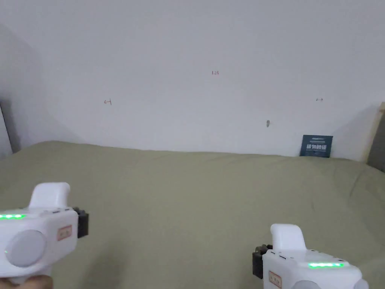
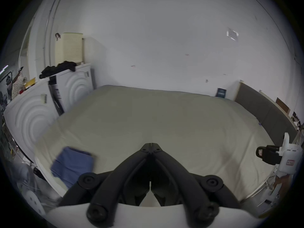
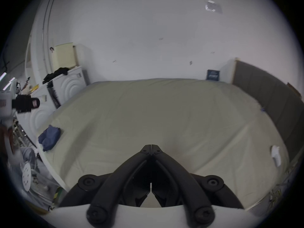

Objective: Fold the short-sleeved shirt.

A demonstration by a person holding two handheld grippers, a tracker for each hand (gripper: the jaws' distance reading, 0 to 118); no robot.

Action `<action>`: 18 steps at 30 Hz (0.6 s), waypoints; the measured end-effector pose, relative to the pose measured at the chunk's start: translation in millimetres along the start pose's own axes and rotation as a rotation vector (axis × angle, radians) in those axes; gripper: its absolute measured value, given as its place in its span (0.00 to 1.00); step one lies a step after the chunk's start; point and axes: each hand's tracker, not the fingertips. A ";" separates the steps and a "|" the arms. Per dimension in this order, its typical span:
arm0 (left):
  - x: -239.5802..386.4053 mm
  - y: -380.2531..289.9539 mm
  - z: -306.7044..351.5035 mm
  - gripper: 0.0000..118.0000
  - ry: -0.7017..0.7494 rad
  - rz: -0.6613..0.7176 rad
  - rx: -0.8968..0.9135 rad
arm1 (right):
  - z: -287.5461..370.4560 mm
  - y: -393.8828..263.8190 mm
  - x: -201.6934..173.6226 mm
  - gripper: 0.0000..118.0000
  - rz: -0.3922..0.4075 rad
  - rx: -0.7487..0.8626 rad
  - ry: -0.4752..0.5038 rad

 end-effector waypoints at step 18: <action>146.9 -67.8 51.7 0.00 -0.030 -0.129 0.193 | 91.5 -12.3 18.0 0.01 0.015 0.223 -0.238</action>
